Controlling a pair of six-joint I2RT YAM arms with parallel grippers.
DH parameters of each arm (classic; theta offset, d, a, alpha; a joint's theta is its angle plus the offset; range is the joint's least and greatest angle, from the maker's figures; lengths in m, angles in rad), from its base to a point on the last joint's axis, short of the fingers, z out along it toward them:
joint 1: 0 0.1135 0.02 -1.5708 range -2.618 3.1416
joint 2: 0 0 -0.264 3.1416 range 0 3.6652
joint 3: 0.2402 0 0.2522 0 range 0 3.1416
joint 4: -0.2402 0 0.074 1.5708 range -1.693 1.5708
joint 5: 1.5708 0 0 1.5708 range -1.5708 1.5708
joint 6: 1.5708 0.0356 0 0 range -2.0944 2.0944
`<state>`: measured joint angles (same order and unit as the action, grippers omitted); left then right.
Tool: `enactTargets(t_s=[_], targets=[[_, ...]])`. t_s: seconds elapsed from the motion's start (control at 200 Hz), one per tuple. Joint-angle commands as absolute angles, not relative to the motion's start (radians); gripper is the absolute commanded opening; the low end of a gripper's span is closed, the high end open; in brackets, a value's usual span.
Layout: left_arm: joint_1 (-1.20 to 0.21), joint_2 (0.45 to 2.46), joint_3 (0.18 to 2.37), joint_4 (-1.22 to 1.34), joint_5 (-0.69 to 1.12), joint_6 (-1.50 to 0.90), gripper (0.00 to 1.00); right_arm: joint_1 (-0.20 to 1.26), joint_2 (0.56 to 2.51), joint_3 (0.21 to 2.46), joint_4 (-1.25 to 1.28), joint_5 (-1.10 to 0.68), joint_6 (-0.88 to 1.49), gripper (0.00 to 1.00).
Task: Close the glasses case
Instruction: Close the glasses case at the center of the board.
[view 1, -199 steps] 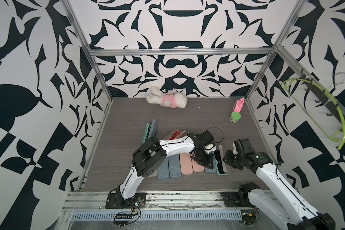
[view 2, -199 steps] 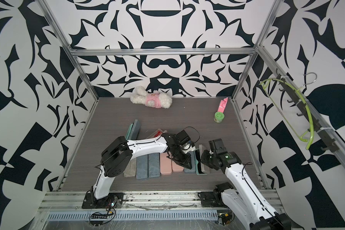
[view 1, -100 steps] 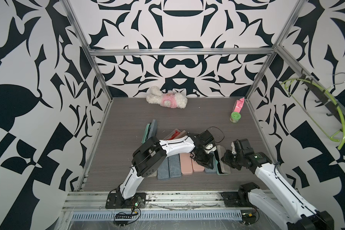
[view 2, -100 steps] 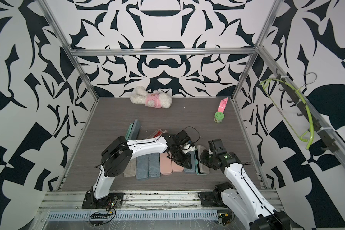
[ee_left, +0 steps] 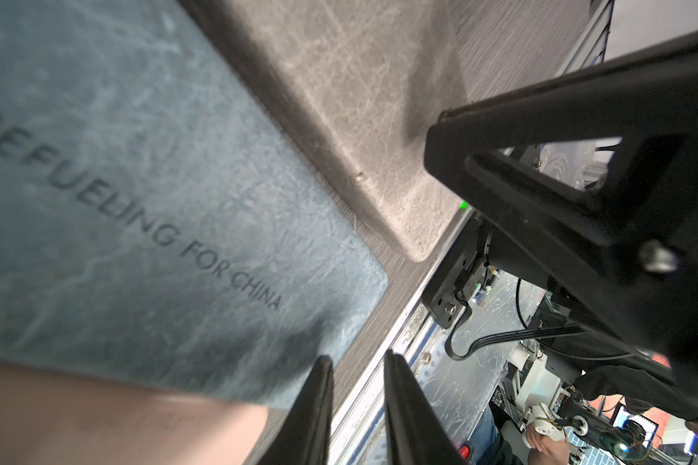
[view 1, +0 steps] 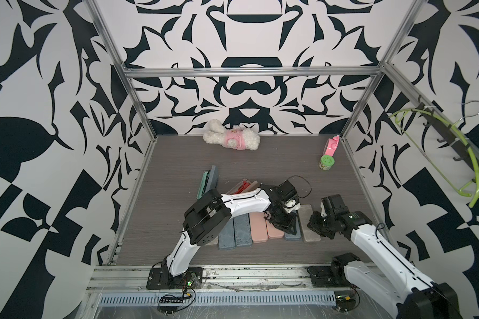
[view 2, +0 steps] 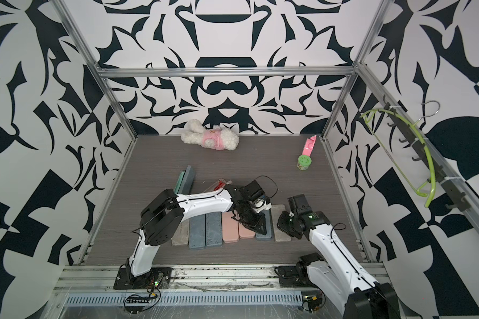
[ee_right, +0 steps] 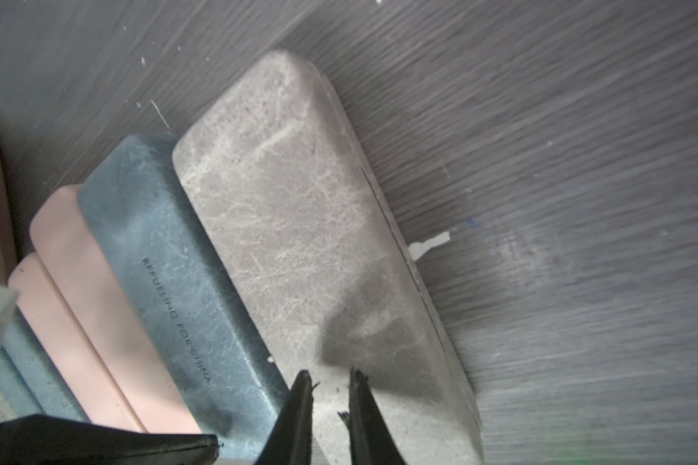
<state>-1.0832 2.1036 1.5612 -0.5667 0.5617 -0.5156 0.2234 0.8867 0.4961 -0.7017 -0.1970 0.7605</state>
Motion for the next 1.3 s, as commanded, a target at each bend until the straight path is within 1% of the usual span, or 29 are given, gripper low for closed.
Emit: enactTargets(t_s=[0.0,0.195,0.32,0.405,0.485,0.555,0.595,0.615,0.665,0.725,0.77,0.805,0.85,0.885,0.945,0.955,0.965,1.005,1.295], targets=[[-1.089,2.118,1.582,-0.596,0.575,-0.503,0.27,0.221,0.880,0.500,-0.704,-0.182,0.771,0.20],[-1.086,2.090,1.572,-0.577,0.580,-0.502,0.27,0.221,0.873,0.514,-0.695,-0.206,0.779,0.21],[-1.078,2.043,1.552,-0.540,0.583,-0.503,0.28,0.221,0.861,0.547,-0.708,-0.213,0.771,0.24],[-1.065,2.007,1.535,-0.510,0.584,-0.509,0.29,0.220,0.856,0.579,-0.752,-0.168,0.759,0.30],[-1.049,1.970,1.517,-0.481,0.584,-0.515,0.31,0.220,0.863,0.603,-0.788,-0.117,0.746,0.40],[-1.036,1.936,1.499,-0.454,0.581,-0.518,0.35,0.216,0.879,0.606,-0.790,-0.088,0.738,0.52],[-1.028,1.916,1.490,-0.441,0.576,-0.518,0.38,0.212,0.893,0.605,-0.786,-0.084,0.733,0.57],[-1.025,1.905,1.485,-0.435,0.572,-0.518,0.40,0.209,0.900,0.607,-0.782,-0.084,0.729,0.59],[-1.016,1.878,1.471,-0.415,0.561,-0.518,0.52,0.206,0.913,0.611,-0.776,-0.082,0.723,0.65],[-1.007,1.841,1.451,-0.392,0.547,-0.518,0.62,0.202,0.920,0.617,-0.772,-0.064,0.719,0.70],[-1.002,1.815,1.438,-0.378,0.533,-0.514,0.72,0.194,0.923,0.617,-0.767,-0.054,0.713,0.75],[-0.999,1.795,1.429,-0.371,0.516,-0.510,0.77,0.184,0.925,0.615,-0.763,-0.051,0.704,0.77],[-0.996,1.769,1.420,-0.367,0.489,-0.500,0.82,0.167,0.930,0.609,-0.756,-0.052,0.693,0.80],[-0.995,1.750,1.413,-0.366,0.463,-0.489,0.84,0.155,0.934,0.600,-0.749,-0.057,0.682,0.81],[-0.993,1.716,1.398,-0.360,0.420,-0.479,0.84,0.136,0.937,0.583,-0.725,-0.085,0.675,0.82],[-0.992,1.712,1.396,-0.358,0.416,-0.479,0.87,0.134,0.937,0.581,-0.720,-0.091,0.671,0.82],[-0.993,1.709,1.393,-0.358,0.410,-0.479,0.89,0.133,0.937,0.578,-0.717,-0.094,0.672,0.82],[-0.990,1.696,1.383,-0.350,0.394,-0.479,0.90,0.130,0.939,0.571,-0.708,-0.095,0.673,0.82],[-0.980,1.700,1.385,-0.351,0.405,-0.492,0.90,0.130,0.984,0.564,-0.666,-0.152,0.658,0.83]])
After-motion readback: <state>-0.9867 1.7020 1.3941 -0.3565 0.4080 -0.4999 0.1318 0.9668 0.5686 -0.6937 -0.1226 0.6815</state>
